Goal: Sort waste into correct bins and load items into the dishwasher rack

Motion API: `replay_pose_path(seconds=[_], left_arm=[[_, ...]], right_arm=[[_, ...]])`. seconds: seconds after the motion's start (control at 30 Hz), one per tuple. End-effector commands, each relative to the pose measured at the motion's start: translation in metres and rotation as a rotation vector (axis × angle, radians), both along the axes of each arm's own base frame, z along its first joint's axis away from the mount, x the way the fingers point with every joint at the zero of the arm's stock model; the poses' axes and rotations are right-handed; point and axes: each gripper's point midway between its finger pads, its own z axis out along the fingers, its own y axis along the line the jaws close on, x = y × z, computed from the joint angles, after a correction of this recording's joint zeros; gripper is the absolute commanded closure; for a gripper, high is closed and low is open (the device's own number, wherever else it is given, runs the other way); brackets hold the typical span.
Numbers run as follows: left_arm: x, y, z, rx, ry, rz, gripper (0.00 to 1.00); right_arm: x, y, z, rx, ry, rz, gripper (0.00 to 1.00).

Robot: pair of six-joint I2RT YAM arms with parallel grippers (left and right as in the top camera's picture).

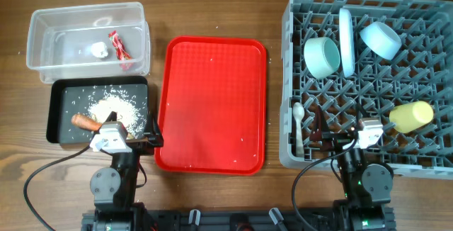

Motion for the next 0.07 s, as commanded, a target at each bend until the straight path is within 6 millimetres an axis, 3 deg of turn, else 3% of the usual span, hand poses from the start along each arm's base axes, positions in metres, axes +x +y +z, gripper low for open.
replay_pose_path(seconds=[0.0,0.03], left_arm=[[-0.0005,0.0010,-0.0011,0.009,0.001,0.007,0.00],[-0.0004,0.0010,-0.0010,0.009,0.000,0.007,0.00]], right_arm=[[-0.0003,0.0014,0.0010,0.000,-0.005,0.010,0.00],[-0.0003,0.0014,0.0011,0.000,-0.005,0.010,0.00]])
